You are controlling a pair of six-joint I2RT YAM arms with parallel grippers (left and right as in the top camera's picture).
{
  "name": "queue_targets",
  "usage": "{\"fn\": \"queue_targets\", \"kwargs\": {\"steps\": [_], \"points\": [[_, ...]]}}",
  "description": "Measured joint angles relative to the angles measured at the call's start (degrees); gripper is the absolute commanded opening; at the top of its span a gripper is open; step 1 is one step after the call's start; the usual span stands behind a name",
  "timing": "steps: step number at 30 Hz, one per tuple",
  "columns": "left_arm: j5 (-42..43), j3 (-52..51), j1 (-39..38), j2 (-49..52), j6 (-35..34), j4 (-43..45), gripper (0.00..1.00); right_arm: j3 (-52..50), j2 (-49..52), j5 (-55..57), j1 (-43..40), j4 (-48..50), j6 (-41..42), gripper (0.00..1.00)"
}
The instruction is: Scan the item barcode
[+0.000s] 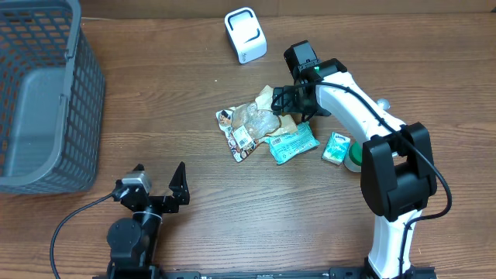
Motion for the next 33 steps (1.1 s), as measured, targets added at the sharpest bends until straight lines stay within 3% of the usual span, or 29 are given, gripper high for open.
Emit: {"fn": "queue_targets", "kwargs": {"steps": [33], "points": [[-0.02, 0.00, 0.00, -3.87, 1.40, 0.00, 1.00, 0.00, 0.00, 0.02, 0.02, -0.02, 0.00, 1.00]]}}
